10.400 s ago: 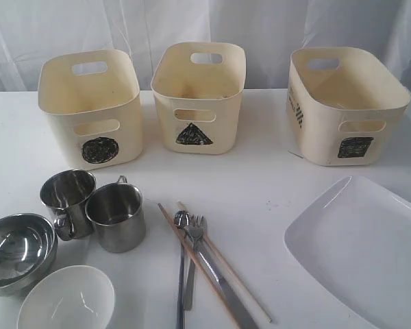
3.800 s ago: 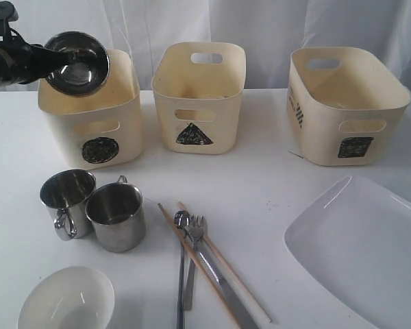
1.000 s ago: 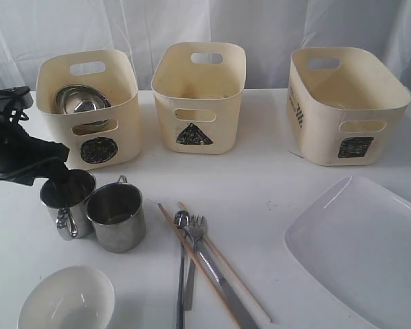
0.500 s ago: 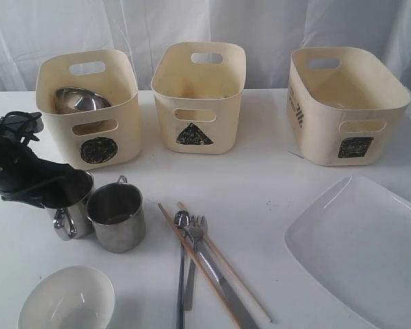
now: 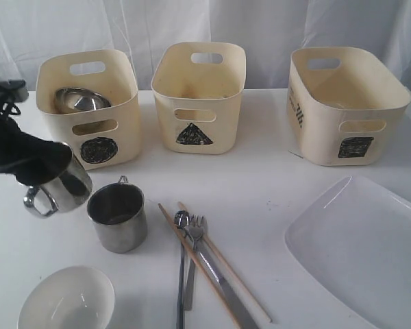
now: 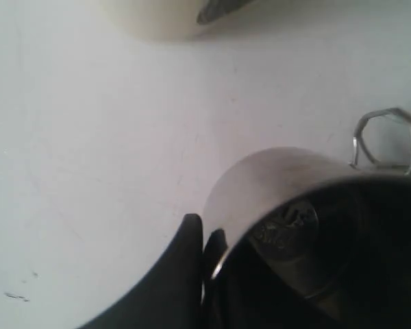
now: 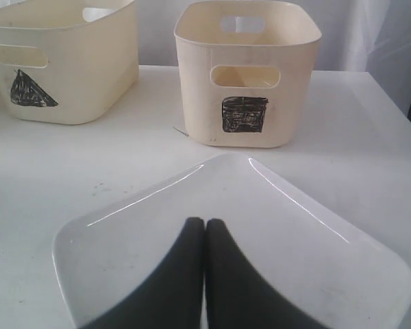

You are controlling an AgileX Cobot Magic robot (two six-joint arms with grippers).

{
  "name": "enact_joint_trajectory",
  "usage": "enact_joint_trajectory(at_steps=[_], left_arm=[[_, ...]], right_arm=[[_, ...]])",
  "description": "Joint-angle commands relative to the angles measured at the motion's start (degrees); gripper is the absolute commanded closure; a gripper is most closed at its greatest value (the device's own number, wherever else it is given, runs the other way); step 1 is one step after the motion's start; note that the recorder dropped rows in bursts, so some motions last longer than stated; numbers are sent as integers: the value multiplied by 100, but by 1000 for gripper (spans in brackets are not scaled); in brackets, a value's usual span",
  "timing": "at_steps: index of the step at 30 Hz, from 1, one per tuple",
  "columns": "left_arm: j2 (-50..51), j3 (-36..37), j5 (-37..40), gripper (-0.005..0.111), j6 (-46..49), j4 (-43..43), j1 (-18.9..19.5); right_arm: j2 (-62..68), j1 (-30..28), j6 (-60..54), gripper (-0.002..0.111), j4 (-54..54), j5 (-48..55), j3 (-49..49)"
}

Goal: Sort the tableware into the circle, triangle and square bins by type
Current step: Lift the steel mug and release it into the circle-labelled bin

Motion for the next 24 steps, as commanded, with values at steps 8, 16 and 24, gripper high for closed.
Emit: enact_joint_trajectory(at_steps=[8, 16, 24], left_arm=[[-759, -559, -3246, 107, -19, -27, 9], [946, -1179, -5352, 107, -2667, 1266, 9], [1590, -1721, -4756, 87, -3933, 3148, -3]], right_arm=[[-12, 16, 26, 108, -4, -84, 11], [-12, 16, 26, 108, -4, -84, 11], [-12, 16, 26, 108, -4, -84, 11]])
